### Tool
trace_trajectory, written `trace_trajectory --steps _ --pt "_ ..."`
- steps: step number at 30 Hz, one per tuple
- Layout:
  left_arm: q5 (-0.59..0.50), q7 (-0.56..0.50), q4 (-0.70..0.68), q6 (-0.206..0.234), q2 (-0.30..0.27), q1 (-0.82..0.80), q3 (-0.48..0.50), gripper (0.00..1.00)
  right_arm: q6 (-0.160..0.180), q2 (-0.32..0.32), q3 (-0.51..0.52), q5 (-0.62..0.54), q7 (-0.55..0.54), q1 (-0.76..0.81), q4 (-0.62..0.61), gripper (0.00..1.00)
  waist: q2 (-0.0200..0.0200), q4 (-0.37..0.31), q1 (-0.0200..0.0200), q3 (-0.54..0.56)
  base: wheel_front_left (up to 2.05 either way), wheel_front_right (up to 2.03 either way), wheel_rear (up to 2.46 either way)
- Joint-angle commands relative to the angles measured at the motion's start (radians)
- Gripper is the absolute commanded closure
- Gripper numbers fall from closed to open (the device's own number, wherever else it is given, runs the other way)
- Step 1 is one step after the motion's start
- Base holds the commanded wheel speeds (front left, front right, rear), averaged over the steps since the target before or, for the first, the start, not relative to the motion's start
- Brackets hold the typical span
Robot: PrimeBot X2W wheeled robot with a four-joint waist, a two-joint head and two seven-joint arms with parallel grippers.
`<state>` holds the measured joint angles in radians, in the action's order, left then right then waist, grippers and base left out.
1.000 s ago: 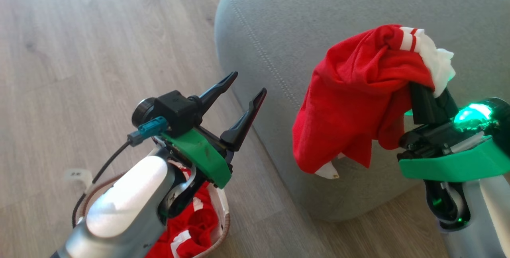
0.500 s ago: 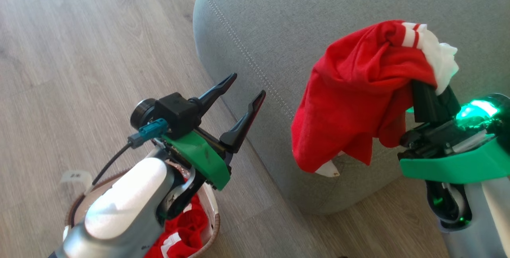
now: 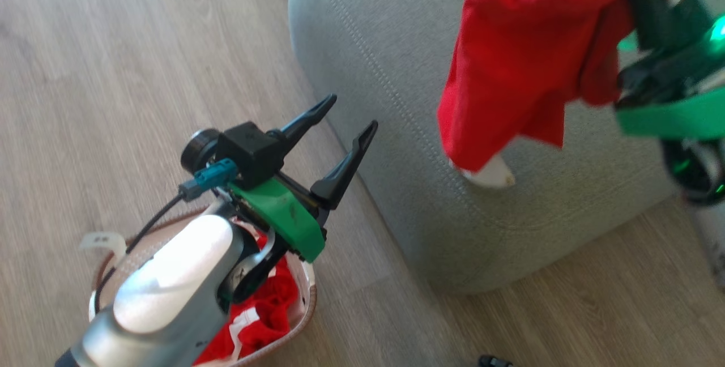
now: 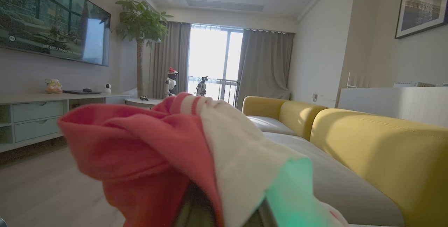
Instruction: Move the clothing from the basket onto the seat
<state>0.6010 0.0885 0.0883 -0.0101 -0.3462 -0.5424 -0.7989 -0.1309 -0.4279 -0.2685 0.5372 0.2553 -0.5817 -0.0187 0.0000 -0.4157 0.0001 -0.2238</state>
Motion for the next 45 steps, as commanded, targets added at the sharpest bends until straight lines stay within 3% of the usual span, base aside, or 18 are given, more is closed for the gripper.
trace_trajectory --steps 1,10,20,30,39,45 --pt "-0.011 -0.004 -0.041 -0.004 -0.029 -0.065 0.035 0.0 0.0 -0.028 -0.006 0.013 0.006 -0.042 -0.016 1.0 0.0 0.018 -0.0001 -0.024 0.0 0.0 0.0" --pt "-0.027 -0.037 -0.074 -0.016 -0.043 -0.122 0.028 0.0 0.0 -0.133 0.012 0.089 0.006 -0.287 0.151 1.0 0.0 0.088 -0.0001 -0.144 0.0 0.0 0.0" --pt "-0.053 -0.056 -0.108 -0.037 -0.043 -0.204 0.017 0.0 0.0 -0.245 0.05 0.137 0.006 -0.421 0.392 1.0 0.0 0.171 -0.0001 -0.285 0.0 0.0 0.0" --pt "-0.061 -0.051 -0.11 -0.044 -0.031 -0.244 0.011 0.0 0.0 -0.252 0.007 0.156 -0.025 -0.429 0.591 1.0 0.0 0.209 -0.0001 -0.349 0.0 0.0 0.0" --pt "-0.061 -0.034 -0.096 -0.048 -0.022 -0.255 0.002 0.0 0.0 -0.249 -0.06 0.193 -0.203 -0.429 0.793 1.0 0.0 0.24 -0.0001 -0.366 0.0 0.0 0.0" --pt "-0.056 -0.029 -0.086 -0.049 -0.017 -0.256 -0.002 0.0 0.0 -0.234 -0.086 0.231 -0.303 -0.427 0.853 1.0 0.0 0.246 -0.0001 -0.362 0.0 0.0 0.0"
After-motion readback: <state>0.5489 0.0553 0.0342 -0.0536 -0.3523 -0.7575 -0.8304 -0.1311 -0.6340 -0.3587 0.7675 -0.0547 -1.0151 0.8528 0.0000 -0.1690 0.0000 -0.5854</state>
